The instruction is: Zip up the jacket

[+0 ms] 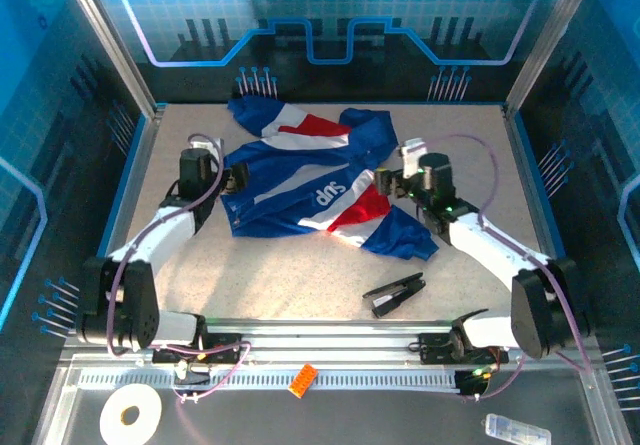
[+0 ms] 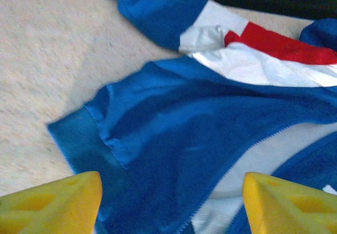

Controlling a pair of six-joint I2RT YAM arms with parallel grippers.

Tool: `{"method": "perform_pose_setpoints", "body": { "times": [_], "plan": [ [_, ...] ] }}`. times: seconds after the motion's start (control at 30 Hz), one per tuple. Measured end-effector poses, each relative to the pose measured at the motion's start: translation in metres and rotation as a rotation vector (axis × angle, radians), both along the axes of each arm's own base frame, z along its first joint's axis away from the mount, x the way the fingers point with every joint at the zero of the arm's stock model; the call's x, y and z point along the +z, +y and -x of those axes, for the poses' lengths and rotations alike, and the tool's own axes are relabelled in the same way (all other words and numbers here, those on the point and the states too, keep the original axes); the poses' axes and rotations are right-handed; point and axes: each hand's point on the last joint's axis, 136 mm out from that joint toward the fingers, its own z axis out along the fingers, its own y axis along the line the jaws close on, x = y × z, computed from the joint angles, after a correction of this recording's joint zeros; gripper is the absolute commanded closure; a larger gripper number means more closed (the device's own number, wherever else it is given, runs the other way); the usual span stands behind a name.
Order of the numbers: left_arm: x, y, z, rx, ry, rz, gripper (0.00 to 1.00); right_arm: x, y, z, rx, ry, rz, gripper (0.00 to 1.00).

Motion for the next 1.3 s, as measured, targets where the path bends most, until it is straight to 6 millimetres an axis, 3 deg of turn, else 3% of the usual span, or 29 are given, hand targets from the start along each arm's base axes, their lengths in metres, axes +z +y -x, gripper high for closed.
{"method": "perform_pose_setpoints", "body": {
  "times": [0.17, 0.23, 0.33, 0.43, 0.53, 0.63, 0.87, 1.07, 1.3],
  "plan": [
    [-0.035, -0.013, -0.018, -0.021, 0.171, 0.075, 0.43, -0.035, 0.09, 0.011, 0.148, 0.181, 0.007, 0.31],
    [-0.049, -0.017, -0.026, -0.022, 0.229, 0.091, 0.43, -0.058, 0.125, 0.021, 0.202, 0.251, 0.026, 0.38],
    [-0.068, -0.021, -0.037, -0.02, 0.303, 0.105, 0.47, -0.088, 0.16, 0.034, 0.248, 0.34, 0.053, 0.47],
    [-0.085, -0.021, -0.049, 0.001, 0.385, 0.119, 0.51, -0.115, 0.177, 0.04, 0.257, 0.414, 0.072, 0.52],
    [-0.102, -0.022, -0.061, 0.032, 0.458, 0.145, 0.51, -0.139, 0.178, 0.04, 0.228, 0.482, 0.093, 0.52],
    [-0.12, -0.026, -0.054, 0.065, 0.535, 0.174, 0.51, -0.156, 0.173, 0.041, 0.202, 0.533, 0.121, 0.52],
    [-0.127, -0.035, -0.04, 0.118, 0.584, 0.222, 0.51, -0.155, 0.155, 0.026, 0.152, 0.578, 0.115, 0.52],
    [-0.128, -0.044, -0.001, 0.131, 0.616, 0.25, 0.51, -0.157, 0.123, 0.0, 0.09, 0.625, 0.083, 0.52],
    [-0.129, -0.069, 0.044, 0.105, 0.647, 0.268, 0.51, -0.154, 0.099, -0.024, 0.062, 0.668, 0.073, 0.52]
  ]
}}
